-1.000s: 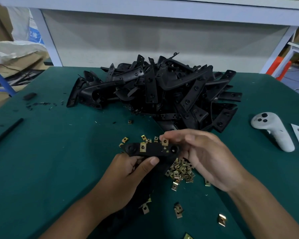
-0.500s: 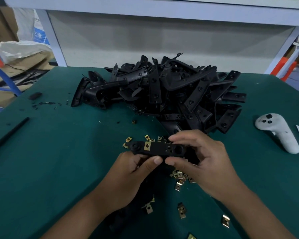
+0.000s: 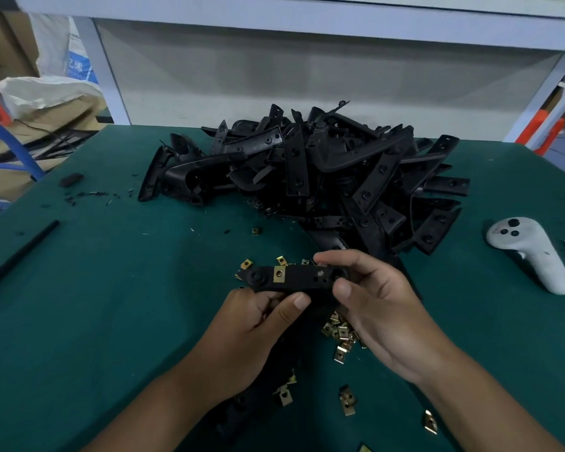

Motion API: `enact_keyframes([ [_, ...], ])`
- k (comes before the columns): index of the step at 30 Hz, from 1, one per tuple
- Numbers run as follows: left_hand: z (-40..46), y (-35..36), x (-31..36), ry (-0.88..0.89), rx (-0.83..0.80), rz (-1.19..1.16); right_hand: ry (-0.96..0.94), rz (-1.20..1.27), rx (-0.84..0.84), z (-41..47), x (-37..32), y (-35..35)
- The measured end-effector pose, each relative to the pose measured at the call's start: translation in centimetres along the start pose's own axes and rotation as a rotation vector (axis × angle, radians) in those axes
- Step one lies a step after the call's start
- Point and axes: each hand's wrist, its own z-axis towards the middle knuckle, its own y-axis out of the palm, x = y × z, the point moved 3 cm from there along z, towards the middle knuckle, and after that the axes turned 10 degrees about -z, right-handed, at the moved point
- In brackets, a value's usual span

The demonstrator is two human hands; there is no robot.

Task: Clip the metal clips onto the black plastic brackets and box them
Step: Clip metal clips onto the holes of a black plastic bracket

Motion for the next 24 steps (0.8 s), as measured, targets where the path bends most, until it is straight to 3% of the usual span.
enact_keyframes([
  [3,0.0,-0.2,0.0,0.003,0.024,0.016,0.022,0.128,-0.024,0.2,-0.2,0.1],
  [7,-0.1,-0.2,0.0,0.018,0.031,0.092,0.013,0.12,0.02,0.2,-0.9,-0.4],
  [13,0.1,0.1,1.3,0.24,0.045,0.336,0.022,0.144,0.134,0.2,-1.0,-1.0],
  [18,0.3,0.3,1.8,0.34,-0.027,0.424,0.071,0.086,0.179,0.1,-0.8,-1.1],
  [24,0.1,0.3,1.7,0.332,-0.007,0.442,0.041,-0.01,0.186,-0.2,-0.9,-0.8],
])
